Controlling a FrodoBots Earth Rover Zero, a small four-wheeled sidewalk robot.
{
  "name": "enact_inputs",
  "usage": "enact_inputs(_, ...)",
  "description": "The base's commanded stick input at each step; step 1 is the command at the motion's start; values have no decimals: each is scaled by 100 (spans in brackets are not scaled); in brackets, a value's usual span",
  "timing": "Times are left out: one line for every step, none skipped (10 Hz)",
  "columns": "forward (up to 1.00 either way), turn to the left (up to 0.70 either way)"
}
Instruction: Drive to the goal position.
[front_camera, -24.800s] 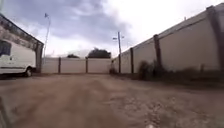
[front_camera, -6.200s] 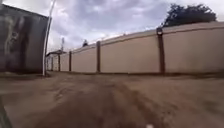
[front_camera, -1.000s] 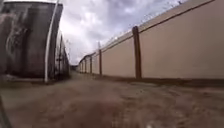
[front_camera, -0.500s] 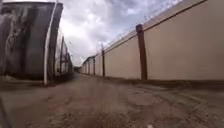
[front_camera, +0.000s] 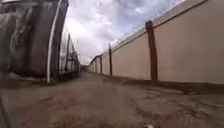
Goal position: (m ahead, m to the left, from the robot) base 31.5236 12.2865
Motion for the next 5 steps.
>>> enact_inputs(70, 28)
enact_inputs(70, 28)
enact_inputs(70, 0)
enact_inputs(70, 0)
enact_inputs(70, 0)
